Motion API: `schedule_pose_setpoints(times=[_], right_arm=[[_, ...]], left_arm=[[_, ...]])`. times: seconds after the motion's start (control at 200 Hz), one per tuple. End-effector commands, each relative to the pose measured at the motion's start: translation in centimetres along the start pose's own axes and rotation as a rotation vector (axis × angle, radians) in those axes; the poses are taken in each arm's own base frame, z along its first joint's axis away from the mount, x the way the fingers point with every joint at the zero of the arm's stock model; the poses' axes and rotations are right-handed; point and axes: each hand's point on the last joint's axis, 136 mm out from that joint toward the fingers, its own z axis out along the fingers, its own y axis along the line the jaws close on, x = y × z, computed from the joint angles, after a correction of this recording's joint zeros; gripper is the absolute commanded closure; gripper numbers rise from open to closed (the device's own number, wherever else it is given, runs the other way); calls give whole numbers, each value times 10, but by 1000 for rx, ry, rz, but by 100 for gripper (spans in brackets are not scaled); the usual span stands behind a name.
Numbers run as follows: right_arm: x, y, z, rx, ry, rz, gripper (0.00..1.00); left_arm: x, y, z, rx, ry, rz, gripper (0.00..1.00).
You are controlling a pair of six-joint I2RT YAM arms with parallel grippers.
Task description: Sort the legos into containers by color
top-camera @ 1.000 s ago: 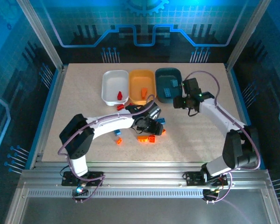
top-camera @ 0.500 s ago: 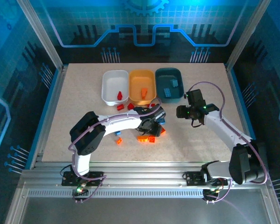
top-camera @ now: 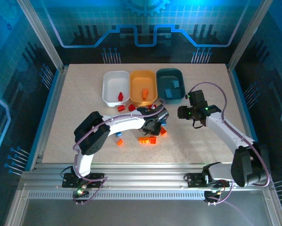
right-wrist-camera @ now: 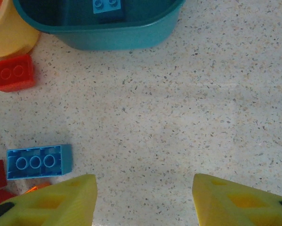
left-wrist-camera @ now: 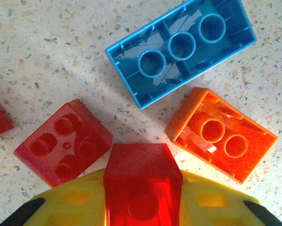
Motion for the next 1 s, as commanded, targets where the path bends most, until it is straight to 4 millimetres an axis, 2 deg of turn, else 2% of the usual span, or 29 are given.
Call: schedule_pose_setpoints(times=[0.0, 0.075, 0.17, 0.245, 0.255, 0.35, 0.465, 0.645, 0.83, 0.995], right_arm=[[-4, -2, -4, -12, -25, 20, 44], [-5, -2, -4, -13, -30, 20, 44], [-5, 0, -5, -19, -34, 20, 44], [-6, 0, -6, -24, -37, 20, 44], [2, -2, -2, -19, -20, 20, 44], [5, -1, -2, -30, -18, 20, 44], [5, 1, -2, -39, -21, 19, 44], [6, 7, -4, -66, -20, 12, 44], [10, 20, -2, -95, -7, -21, 44], [17, 30, 2, -108, 17, -55, 44]], left_arm=[[-11, 2, -39, 6, -58, 24, 83], [-25, 2, -64, 16, -113, 41, 85], [-48, 17, -94, 19, -163, 25, 87], [-72, 47, -110, -11, -205, -20, 87], [-75, 50, -112, -11, -210, -26, 87], [-106, 104, -118, -44, -237, -135, 86], [-136, 165, -110, -112, -227, -247, 86], [-167, 228, -85, -199, -195, -359, 87], [-183, 263, -52, -230, -159, -464, 87], [-190, 284, -35, -260, -147, -503, 84]])
